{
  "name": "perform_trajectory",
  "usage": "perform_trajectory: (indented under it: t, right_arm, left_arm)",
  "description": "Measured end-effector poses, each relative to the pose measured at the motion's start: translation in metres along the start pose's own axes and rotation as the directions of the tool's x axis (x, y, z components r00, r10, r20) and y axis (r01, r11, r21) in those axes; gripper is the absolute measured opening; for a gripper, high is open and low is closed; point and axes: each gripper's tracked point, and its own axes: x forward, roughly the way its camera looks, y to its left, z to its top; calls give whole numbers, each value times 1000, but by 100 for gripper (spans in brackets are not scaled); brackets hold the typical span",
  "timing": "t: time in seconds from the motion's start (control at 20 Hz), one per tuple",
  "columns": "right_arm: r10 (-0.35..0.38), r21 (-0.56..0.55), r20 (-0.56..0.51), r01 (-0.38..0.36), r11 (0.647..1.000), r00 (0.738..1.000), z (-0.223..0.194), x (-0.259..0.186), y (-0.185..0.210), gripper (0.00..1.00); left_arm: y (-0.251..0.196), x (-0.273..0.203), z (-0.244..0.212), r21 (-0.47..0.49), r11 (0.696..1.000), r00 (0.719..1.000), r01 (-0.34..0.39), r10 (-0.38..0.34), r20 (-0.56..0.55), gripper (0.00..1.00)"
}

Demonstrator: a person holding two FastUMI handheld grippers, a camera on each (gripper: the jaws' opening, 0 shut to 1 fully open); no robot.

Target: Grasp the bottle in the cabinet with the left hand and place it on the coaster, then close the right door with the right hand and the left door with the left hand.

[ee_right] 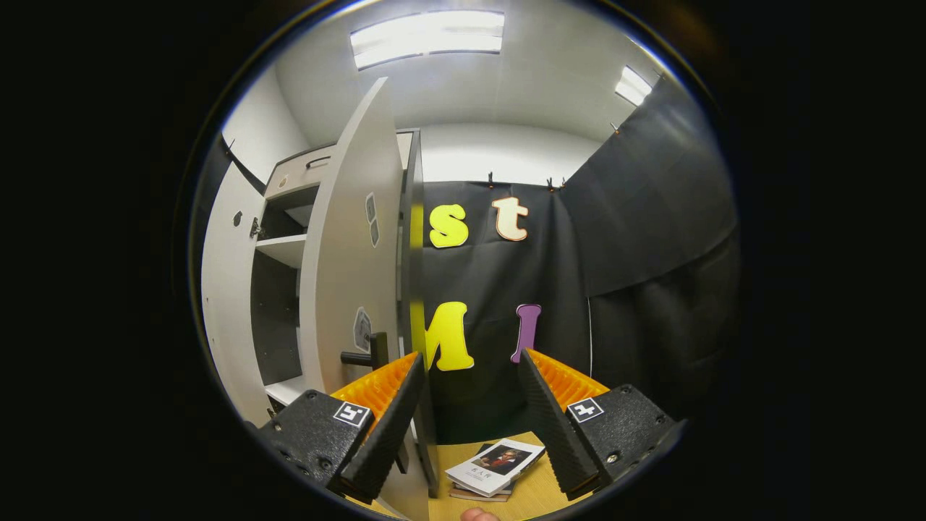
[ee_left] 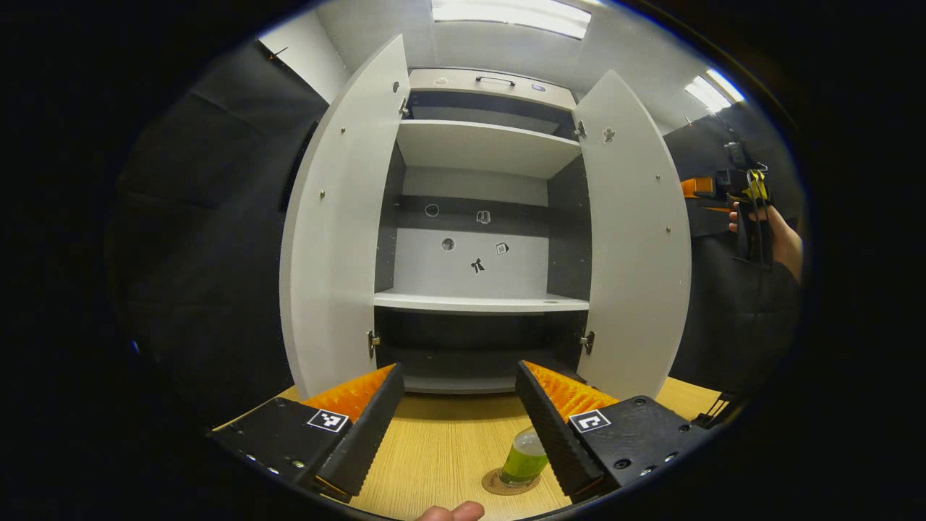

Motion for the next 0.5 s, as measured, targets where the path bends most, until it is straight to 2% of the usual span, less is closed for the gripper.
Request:
perform_trajectory:
  t: [0.5]
  right_arm:
    - [-16, -22, 16, 17, 1000, 1000, 2, -3, 6, 81]
  left_arm:
    - [-2, -2, 0, 3, 1000, 1000, 11, -11, -3, 95]
